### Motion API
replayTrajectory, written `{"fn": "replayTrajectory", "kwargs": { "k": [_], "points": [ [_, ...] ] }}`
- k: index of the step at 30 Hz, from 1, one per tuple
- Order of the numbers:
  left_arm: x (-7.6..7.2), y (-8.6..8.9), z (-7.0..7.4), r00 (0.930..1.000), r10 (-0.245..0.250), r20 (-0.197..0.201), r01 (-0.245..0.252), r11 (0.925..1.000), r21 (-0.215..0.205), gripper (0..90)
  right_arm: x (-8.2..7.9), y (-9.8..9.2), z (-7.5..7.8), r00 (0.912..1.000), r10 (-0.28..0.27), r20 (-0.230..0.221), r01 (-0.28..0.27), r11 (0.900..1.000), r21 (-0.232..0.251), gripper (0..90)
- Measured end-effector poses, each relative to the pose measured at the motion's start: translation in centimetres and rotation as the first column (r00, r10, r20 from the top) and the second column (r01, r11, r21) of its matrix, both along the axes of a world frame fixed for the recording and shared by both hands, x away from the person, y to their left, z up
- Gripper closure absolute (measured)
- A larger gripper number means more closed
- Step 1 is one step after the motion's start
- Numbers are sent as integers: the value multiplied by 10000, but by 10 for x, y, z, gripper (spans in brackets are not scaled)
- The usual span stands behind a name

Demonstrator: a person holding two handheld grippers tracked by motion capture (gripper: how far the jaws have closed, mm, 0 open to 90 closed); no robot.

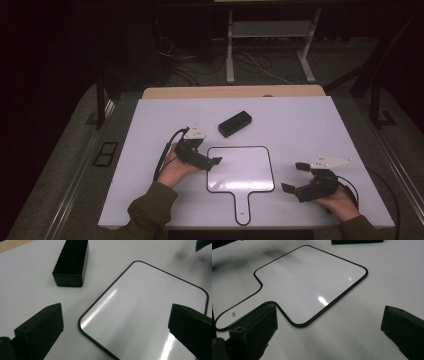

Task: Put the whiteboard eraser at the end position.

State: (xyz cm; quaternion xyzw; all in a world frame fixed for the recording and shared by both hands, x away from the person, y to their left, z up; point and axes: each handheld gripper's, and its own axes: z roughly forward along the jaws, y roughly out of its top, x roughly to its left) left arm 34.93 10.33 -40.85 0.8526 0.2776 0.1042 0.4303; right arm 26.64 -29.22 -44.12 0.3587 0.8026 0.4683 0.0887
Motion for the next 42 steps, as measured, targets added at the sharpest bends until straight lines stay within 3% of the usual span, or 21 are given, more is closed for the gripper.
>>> {"fn": "replayTrajectory", "kwargs": {
  "k": [6,15,26,42],
  "points": [
    [-15,11,-1,9999,71,136,-67,9995,-293,0,0,0,0,10000,-26,5,26,10000,16,0],
    [-41,27,-9,9994,123,310,-113,9994,-326,0,0,0,0,10000,-16,19,16,10000,22,0],
    [-63,46,-15,9981,188,591,-162,9988,-453,0,0,0,0,10000,-56,-6,56,10000,-3,0],
    [-78,67,-26,9988,438,230,-425,9975,-557,0,-1,1,-1,10000,-38,-9,38,10000,-90,0]
  ]
}}
